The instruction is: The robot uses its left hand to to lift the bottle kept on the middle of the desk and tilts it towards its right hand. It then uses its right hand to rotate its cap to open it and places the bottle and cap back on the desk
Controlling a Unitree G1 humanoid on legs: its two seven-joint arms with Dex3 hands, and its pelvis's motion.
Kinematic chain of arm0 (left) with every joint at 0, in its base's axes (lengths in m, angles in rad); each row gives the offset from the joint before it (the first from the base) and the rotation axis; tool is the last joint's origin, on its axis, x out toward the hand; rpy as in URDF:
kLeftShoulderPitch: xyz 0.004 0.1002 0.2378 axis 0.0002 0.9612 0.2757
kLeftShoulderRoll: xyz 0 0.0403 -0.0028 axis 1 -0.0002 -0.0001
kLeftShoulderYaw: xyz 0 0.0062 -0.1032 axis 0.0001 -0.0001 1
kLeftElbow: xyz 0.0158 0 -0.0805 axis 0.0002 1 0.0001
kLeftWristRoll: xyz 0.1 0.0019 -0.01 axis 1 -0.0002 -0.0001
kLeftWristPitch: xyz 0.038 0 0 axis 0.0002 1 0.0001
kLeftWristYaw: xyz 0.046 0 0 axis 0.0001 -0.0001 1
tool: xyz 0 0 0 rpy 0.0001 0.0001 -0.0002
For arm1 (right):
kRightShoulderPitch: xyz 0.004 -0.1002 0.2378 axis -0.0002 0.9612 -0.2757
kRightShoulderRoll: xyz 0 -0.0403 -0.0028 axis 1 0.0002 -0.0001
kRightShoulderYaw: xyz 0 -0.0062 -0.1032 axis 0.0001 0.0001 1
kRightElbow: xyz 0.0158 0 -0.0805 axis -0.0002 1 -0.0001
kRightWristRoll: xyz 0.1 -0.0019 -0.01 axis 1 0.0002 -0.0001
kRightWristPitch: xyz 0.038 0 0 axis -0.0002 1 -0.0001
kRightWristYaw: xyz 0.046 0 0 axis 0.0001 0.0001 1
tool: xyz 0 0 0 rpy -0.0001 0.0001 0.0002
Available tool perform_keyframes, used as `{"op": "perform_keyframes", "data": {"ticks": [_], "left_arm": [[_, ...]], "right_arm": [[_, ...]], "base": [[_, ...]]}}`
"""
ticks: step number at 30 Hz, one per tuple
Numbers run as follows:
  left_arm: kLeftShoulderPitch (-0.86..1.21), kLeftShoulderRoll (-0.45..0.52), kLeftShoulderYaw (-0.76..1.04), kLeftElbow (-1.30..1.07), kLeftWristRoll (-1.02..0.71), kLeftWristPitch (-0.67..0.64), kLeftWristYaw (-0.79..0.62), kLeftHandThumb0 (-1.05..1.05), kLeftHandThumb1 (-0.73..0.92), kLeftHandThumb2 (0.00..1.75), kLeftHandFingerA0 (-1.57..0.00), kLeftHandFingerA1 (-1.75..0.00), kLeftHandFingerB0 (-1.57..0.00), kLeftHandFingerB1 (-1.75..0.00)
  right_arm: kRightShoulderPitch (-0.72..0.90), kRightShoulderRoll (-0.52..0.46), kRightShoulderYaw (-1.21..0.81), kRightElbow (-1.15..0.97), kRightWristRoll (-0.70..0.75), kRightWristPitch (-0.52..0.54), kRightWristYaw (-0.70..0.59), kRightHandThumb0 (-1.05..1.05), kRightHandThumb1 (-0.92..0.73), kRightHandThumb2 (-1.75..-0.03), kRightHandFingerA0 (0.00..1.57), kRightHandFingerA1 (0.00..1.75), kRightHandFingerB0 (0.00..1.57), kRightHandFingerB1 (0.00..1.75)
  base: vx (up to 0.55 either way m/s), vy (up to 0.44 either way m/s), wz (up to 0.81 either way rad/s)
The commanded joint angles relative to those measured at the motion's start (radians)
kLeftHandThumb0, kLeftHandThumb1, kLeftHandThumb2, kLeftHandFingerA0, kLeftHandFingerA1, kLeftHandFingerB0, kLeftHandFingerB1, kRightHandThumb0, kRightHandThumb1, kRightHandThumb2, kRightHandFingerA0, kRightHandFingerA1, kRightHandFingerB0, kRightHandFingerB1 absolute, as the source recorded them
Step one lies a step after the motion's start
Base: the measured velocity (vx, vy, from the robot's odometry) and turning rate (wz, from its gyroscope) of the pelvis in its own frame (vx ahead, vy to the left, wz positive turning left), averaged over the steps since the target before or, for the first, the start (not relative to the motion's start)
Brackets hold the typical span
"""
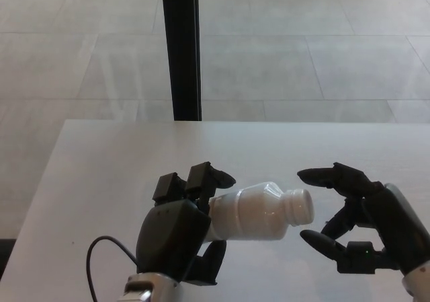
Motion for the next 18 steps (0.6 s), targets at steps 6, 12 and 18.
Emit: {"op": "perform_keyframes", "data": {"ticks": [6, 12, 18], "left_arm": [[-0.007, 0.003, -0.001, 0.005, 0.018, -0.015, 0.017, 0.16, 0.41, 1.48, -0.99, -1.73, -0.89, -1.45], [-0.012, -0.001, 0.0, 0.024, 0.011, -0.039, 0.04, 0.18, 0.39, 1.5, -1.02, -1.73, -0.9, -1.45], [-0.007, -0.003, 0.002, 0.022, 0.007, -0.034, 0.032, 0.16, 0.42, 1.46, -1.03, -1.75, -0.9, -1.45]], "right_arm": [[-0.006, 0.009, 0.0, 0.004, -0.031, -0.04, -0.034, -0.48, -0.6, -0.59, 0.97, 1.06, 0.55, 0.43], [-0.004, 0.023, -0.004, 0.002, -0.028, -0.046, -0.04, -0.46, -0.62, -0.6, 1.01, 1.17, 0.57, 0.46], [0.002, 0.039, -0.013, 0.008, -0.02, -0.068, -0.05, -0.44, -0.63, -0.6, 1.04, 1.25, 0.59, 0.47]], "base": [[0.0, 0.0, 0.0], [0.0, 0.0, 0.0], [0.0, 0.0, 0.0]]}}
